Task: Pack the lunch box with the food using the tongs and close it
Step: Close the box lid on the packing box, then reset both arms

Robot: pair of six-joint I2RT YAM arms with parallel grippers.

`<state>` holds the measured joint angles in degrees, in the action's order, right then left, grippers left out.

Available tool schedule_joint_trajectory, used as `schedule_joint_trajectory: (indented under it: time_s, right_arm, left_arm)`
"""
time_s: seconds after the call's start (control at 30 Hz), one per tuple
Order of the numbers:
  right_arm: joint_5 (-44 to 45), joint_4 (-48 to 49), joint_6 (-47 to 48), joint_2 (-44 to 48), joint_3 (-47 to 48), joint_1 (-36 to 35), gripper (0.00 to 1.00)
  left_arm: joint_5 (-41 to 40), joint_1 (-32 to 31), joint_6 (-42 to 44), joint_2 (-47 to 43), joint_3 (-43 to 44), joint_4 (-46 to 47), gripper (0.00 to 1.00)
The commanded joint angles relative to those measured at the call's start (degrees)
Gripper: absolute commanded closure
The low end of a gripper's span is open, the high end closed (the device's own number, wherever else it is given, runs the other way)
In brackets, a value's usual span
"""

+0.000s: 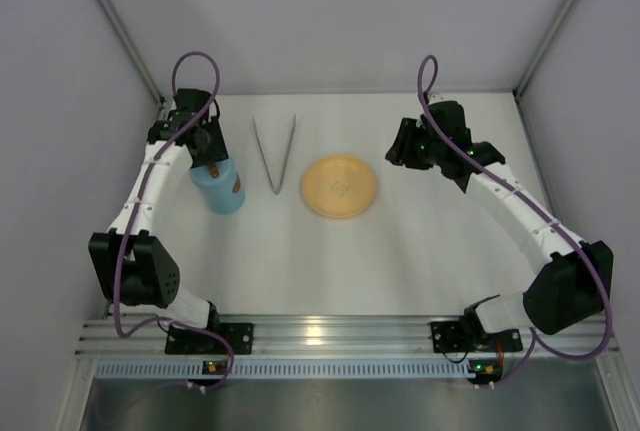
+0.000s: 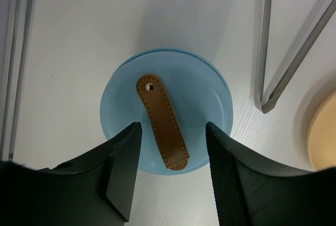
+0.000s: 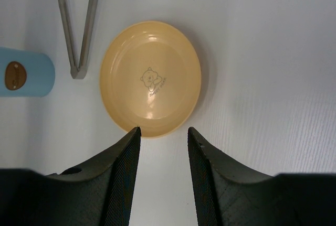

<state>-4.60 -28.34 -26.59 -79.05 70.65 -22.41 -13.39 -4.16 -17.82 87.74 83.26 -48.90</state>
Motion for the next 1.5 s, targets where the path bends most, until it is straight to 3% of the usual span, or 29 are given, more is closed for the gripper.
schedule_joint_trajectory:
  time_s: [0.0, 0.43, 0.77, 1.17, 1.37, 1.47]
  right_arm:
    - [0.1, 3.1, 0.6, 1.0, 2.1, -0.9, 0.59]
    - [0.2, 3.1, 0.7, 1.2, 1.2, -0.9, 0.59]
    - [0.2, 2.9, 0.7, 1.8, 0.9, -0.9, 0.59]
    - [0.6, 2.5, 0.7, 2.2, 1.8, -0.8, 0.59]
    - [1.9, 2.2, 0.8, 2.8, 2.7, -0.9, 0.59]
    - [2.6, 2.3, 0.9, 3.7, 3.4, -0.9, 0.59]
  left_arm:
    - [0.4, 0.2, 0.5, 0.8, 3.8, -1.2, 0.43]
    - [0.4, 0.2, 0.6, 6.2, 3.1, -1.2, 0.41]
    - [0.0, 0.2, 0.2, 3.8, 1.8, 0.1, 0.39]
    - [-2.8, 0.3, 0.5, 1.7, 11.8, -2.5, 0.34]
    - [1.5, -0.5, 1.4, 0.0, 15.3, -0.5, 0.30]
    - [5.4, -4.0, 1.9, -1.1, 16.8, 0.9, 0.27]
